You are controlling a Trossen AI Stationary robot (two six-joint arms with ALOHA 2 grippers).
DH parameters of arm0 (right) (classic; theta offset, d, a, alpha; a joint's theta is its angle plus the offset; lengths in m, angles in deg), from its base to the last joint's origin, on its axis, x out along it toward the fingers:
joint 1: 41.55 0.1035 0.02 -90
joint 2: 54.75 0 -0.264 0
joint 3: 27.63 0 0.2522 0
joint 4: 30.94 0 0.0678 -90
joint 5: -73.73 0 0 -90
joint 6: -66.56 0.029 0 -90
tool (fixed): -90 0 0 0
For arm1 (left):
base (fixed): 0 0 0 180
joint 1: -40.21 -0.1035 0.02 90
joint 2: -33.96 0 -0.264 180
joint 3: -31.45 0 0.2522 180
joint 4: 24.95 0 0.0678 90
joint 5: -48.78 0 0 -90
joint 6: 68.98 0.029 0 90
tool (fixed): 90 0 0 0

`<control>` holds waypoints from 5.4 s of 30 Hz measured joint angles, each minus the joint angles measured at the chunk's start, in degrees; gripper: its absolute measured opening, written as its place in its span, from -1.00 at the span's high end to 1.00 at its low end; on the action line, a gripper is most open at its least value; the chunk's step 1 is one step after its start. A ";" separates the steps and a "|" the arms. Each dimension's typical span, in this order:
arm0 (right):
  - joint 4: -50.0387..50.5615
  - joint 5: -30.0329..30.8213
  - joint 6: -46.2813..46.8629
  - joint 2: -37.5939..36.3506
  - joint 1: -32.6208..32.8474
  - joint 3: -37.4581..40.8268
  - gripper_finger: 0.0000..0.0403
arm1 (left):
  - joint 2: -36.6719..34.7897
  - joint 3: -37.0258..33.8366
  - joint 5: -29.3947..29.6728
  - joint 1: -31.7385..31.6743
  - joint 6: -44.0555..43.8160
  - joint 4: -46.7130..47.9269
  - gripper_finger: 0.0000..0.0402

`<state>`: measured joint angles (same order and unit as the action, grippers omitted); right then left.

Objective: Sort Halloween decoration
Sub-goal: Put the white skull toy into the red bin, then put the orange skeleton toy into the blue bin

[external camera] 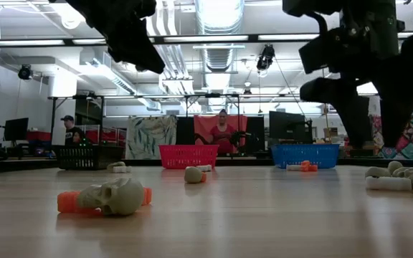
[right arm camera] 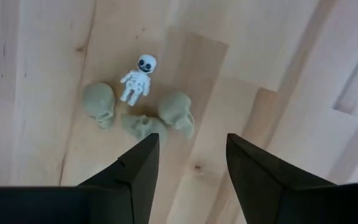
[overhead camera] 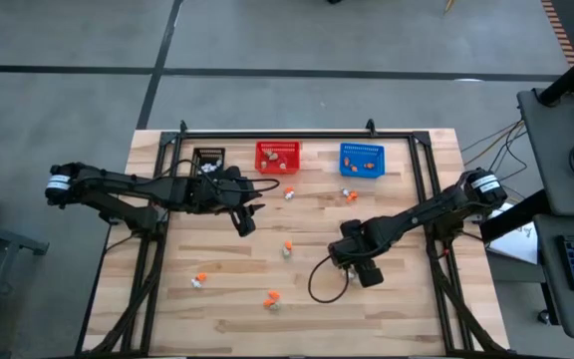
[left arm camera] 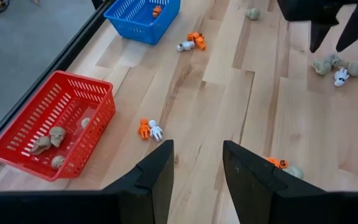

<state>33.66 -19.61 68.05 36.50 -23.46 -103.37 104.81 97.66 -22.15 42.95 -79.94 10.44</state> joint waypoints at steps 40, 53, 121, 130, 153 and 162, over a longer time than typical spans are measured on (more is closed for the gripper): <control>-10.06 6.63 3.06 3.49 -0.56 4.53 0.24 | 0.11 0.02 -0.02 0.02 0.42 -1.03 0.40; -10.61 7.59 2.34 5.68 -2.71 4.50 0.66 | 0.09 0.02 -0.02 0.09 0.42 -1.61 0.40; -45.12 1.69 -4.05 22.18 -47.12 -20.23 0.45 | -12.85 -0.09 2.14 0.52 6.86 -3.56 0.40; -45.14 1.60 -3.71 22.13 -47.10 -20.23 0.43 | -12.85 -0.09 2.05 0.52 6.37 -3.21 0.40; -29.63 -3.09 -4.33 7.89 -38.02 -20.21 0.58 | -7.65 -0.11 -2.73 11.35 -19.87 19.99 0.40; -22.38 -3.09 -3.61 6.38 -30.27 -20.11 0.58 | -3.39 -0.11 -4.31 19.32 -30.65 28.25 0.40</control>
<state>11.28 -22.70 64.44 42.88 -53.73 -123.48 101.42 97.55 -26.46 62.28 -110.59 38.68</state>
